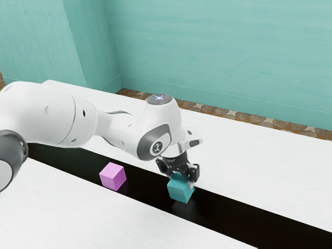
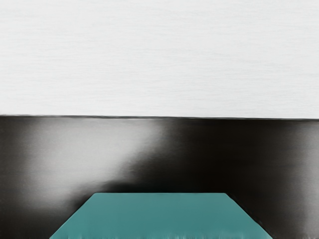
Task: Pick up the blue block with one arm, and put the blue block on the pink block with one arm
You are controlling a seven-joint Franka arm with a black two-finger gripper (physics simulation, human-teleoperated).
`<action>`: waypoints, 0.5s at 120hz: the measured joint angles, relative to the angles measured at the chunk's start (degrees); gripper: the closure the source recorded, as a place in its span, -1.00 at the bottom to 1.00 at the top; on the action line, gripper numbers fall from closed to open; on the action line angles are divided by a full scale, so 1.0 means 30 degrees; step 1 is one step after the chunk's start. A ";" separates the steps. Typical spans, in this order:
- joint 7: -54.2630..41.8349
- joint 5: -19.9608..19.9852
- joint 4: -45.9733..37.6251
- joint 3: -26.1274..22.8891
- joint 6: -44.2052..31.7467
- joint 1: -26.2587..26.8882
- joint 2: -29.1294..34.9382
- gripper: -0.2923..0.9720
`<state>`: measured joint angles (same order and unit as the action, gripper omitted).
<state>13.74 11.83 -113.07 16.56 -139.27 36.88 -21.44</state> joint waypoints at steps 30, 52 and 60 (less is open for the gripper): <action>-0.0024 -0.1569 -0.1993 0.0237 0.3370 -0.3609 0.6266 -0.06; -0.0973 -0.1942 -0.3180 0.0191 0.4971 -0.8205 0.7167 -0.06; -0.1459 -0.2042 -0.3222 0.0084 0.4974 -1.0006 0.6886 -0.05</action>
<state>9.37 5.70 -122.73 16.82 -124.35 6.87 -0.79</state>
